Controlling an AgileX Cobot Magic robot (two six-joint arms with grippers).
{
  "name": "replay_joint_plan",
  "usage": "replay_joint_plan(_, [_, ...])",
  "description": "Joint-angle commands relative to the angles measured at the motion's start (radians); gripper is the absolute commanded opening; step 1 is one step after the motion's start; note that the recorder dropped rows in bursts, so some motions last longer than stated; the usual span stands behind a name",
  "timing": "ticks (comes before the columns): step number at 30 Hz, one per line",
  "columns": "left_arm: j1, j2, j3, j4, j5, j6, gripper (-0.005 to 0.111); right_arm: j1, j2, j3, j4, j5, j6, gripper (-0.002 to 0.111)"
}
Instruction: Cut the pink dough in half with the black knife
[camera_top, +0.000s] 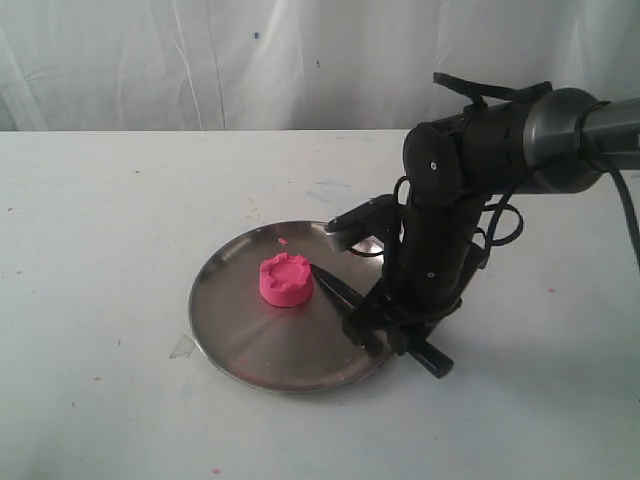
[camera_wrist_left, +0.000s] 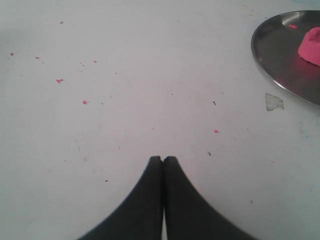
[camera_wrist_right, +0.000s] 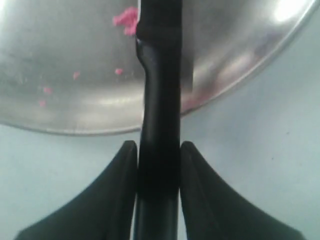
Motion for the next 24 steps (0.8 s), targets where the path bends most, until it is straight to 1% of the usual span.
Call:
replay_joint_plan(1, [-0.008, -0.004, 0.004, -0.004, 0.005, 0.000, 0.000, -0.002, -0.010, 0.033, -0.003, 0.034, -0.002, 0.019])
replay_joint_plan(6, [-0.008, -0.004, 0.004, -0.004, 0.005, 0.000, 0.000, -0.002, -0.010, 0.035, -0.001, -0.066, -0.002, 0.019])
replay_joint_plan(16, [-0.008, -0.004, 0.004, -0.004, 0.005, 0.000, 0.000, -0.002, -0.010, 0.035, 0.001, -0.043, -0.012, 0.020])
replay_joint_plan(18, [-0.008, -0.004, 0.004, -0.004, 0.005, 0.000, 0.000, -0.002, -0.010, 0.035, 0.001, -0.041, -0.012, 0.025])
replay_joint_plan(21, [-0.008, -0.004, 0.004, -0.004, 0.005, 0.000, 0.000, -0.002, -0.010, 0.035, 0.001, -0.021, -0.014, 0.035])
replay_joint_plan(24, [-0.008, -0.004, 0.004, -0.004, 0.005, 0.000, 0.000, -0.002, -0.010, 0.035, 0.001, -0.021, -0.014, 0.040])
